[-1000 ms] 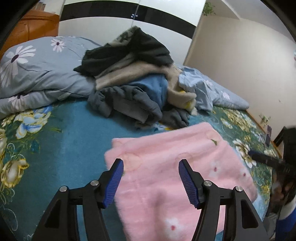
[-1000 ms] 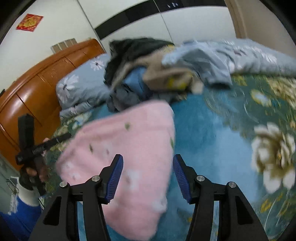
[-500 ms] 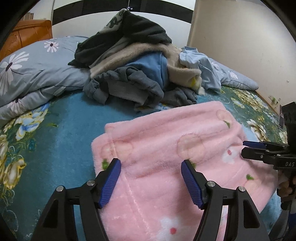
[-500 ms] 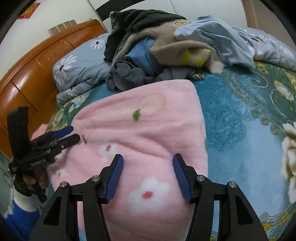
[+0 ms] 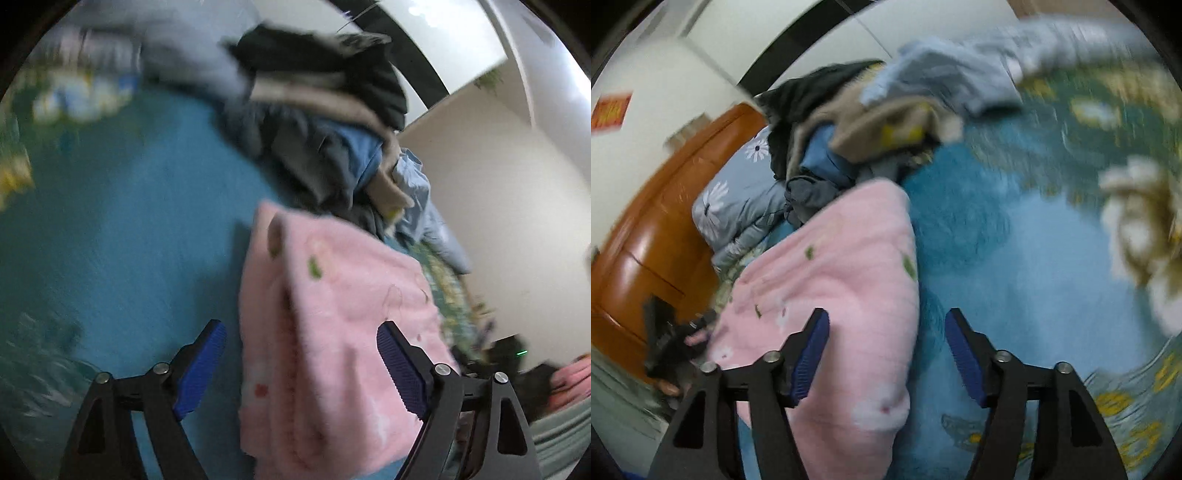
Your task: Fold clothes
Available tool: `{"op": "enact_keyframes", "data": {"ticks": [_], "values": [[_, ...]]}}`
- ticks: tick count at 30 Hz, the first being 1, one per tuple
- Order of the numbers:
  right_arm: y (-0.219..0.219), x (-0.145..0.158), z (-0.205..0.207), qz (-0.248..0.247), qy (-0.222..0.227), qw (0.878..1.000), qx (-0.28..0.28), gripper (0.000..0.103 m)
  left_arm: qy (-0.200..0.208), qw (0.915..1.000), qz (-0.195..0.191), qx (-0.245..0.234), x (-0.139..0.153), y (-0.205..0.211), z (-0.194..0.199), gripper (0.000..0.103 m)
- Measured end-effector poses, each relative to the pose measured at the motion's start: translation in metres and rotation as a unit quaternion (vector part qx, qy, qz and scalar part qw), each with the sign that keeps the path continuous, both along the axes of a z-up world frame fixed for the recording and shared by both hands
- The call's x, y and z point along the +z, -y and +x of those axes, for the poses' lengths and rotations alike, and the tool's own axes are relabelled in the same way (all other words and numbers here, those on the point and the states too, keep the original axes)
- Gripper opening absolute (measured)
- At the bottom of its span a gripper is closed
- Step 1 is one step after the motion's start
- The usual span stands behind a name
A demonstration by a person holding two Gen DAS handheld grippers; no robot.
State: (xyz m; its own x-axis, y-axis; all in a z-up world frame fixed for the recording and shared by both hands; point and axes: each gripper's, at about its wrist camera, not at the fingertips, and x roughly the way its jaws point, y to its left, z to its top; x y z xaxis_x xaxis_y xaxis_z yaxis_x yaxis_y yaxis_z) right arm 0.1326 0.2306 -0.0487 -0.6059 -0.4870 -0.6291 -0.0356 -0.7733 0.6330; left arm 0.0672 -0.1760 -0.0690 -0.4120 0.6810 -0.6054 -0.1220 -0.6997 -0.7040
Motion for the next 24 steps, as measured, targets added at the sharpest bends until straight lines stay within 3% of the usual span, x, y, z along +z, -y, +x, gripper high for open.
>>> {"op": "enact_keyframes", "data": {"ticks": [4,8,11,16,20,24], "values": [[-0.003,-0.017,-0.006,-0.066,0.014,0.998,0.001,0.070,0.051,0.9958,0.074,-0.017,-0.031,0.005,-0.011,0.095],[-0.001,-0.030,-0.017,-0.108,0.025,0.994,0.004,0.071,0.037,0.9936,0.092,-0.053,-0.030,-0.007,-0.013,0.103],[0.003,-0.037,-0.028,-0.132,0.032,0.991,0.007,0.071,0.035,0.9931,0.077,-0.081,-0.029,-0.025,-0.021,0.103],[0.016,-0.036,-0.043,-0.119,0.037,0.992,0.036,0.071,0.031,0.9937,0.039,-0.100,-0.025,-0.044,-0.028,0.101],[0.019,-0.037,-0.045,-0.108,0.038,0.992,0.045,0.071,0.031,0.9953,0.028,-0.087,-0.027,-0.039,-0.027,0.081],[0.022,-0.036,-0.046,-0.098,0.040,0.993,0.047,0.071,0.028,0.9957,0.035,-0.081,-0.028,-0.038,-0.025,0.068]]}}
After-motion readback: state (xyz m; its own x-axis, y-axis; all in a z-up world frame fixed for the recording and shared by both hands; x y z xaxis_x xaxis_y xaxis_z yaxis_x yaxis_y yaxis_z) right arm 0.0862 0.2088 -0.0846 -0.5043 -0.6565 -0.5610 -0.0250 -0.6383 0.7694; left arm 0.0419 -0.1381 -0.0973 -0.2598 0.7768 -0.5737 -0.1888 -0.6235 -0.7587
